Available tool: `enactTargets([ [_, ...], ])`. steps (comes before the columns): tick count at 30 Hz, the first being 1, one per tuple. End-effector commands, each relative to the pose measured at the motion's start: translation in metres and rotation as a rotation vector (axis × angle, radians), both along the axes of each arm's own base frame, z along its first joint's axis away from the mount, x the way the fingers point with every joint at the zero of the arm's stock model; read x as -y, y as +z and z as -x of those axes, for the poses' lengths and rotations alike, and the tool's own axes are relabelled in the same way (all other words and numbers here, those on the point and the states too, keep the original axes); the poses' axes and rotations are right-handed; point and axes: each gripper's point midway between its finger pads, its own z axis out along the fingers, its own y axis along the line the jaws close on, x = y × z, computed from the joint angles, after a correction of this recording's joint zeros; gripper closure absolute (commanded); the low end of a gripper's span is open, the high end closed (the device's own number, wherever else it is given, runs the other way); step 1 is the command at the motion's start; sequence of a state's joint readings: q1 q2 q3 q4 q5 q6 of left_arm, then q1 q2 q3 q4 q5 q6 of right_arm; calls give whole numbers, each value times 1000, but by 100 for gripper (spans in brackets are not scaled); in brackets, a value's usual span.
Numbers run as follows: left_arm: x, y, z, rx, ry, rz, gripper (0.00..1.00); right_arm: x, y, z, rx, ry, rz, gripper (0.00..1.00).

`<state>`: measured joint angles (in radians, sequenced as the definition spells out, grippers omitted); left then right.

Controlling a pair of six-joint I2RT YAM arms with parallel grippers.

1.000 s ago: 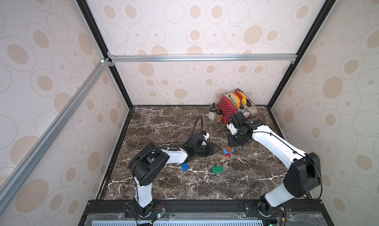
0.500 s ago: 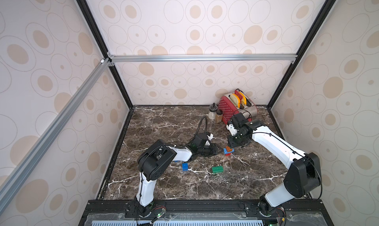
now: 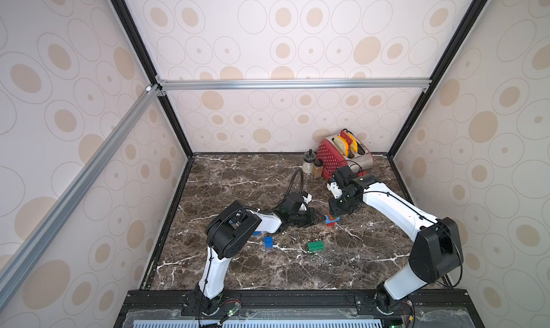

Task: Assemble the letter f with lego
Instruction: Assemble the lego brick with the lego brick.

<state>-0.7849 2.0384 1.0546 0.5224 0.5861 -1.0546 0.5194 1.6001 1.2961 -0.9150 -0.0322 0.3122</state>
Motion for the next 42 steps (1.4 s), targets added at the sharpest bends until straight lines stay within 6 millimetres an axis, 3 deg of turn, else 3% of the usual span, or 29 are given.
enactTargets([
  [1,13,12,-4,34,-21,48,59,0,-10,3,-30,12,6,78],
  [14,16,12,-5,25,-23,63,59,0,-23,0,-53,10,38,80],
  [25,17,1,-5,10,-27,52,59,1,-21,-8,-32,8,59,80],
  [42,18,6,-5,6,-33,65,59,-5,-24,-18,-26,8,46,80],
])
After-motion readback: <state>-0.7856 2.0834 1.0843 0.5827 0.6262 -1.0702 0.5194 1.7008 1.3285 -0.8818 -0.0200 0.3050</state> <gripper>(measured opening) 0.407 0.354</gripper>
